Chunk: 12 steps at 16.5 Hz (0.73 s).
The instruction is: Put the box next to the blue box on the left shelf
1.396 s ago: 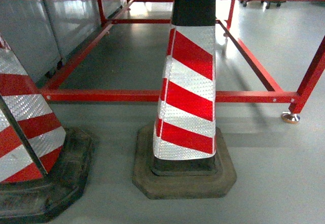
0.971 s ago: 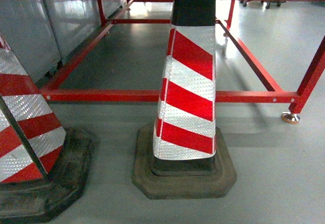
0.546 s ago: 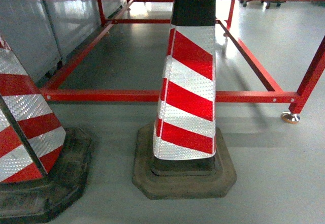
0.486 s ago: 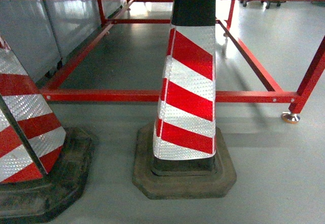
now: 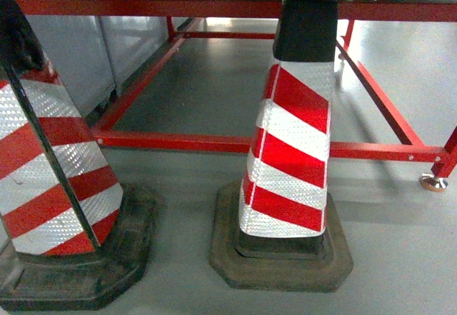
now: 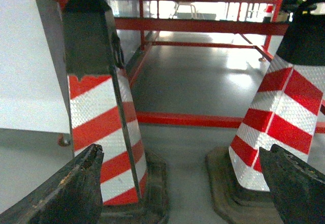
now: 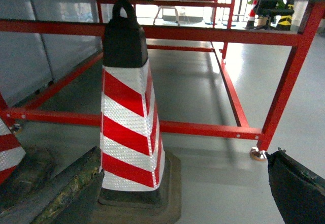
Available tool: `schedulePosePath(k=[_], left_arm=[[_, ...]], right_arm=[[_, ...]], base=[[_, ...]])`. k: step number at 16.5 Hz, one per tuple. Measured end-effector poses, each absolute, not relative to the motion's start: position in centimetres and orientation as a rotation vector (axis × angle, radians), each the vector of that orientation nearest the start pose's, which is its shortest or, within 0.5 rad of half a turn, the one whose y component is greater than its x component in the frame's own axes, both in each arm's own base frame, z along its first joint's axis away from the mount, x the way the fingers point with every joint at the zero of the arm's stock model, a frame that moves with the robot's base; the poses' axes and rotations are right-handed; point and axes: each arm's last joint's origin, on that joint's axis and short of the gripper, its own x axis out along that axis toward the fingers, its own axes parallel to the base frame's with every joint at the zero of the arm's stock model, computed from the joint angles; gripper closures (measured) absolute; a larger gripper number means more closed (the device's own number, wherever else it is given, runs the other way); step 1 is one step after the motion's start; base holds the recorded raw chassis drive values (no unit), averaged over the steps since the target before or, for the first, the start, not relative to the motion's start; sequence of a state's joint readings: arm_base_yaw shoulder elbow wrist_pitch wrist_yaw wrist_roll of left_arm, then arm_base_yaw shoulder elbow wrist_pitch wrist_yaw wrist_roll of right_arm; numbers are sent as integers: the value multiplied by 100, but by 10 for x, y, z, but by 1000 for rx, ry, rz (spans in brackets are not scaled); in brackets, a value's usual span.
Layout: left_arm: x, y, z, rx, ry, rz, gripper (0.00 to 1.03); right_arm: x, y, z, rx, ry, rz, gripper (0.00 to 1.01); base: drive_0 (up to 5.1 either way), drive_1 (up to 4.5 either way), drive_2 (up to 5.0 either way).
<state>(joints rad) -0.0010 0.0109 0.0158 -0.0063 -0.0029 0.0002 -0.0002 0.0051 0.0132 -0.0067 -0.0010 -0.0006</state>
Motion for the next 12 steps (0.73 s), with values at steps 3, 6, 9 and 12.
schedulePosePath(k=[3,6,9,12], left_arm=[[97,0,167,1,1,0,5],[97,0,167,1,1,0,5],[97,0,168,0,0,1,5],[97,0,167,1,1,0,5]], right_arm=[[97,0,167,0,-2,0,3],[97,0,167,0,-2,0,3],[97,0,167,-1,-2,0,3],[97,0,167,0,-2,0,3]], base=[[23,23,23],[0,0,0],[0,0,0],[0,0,0]])
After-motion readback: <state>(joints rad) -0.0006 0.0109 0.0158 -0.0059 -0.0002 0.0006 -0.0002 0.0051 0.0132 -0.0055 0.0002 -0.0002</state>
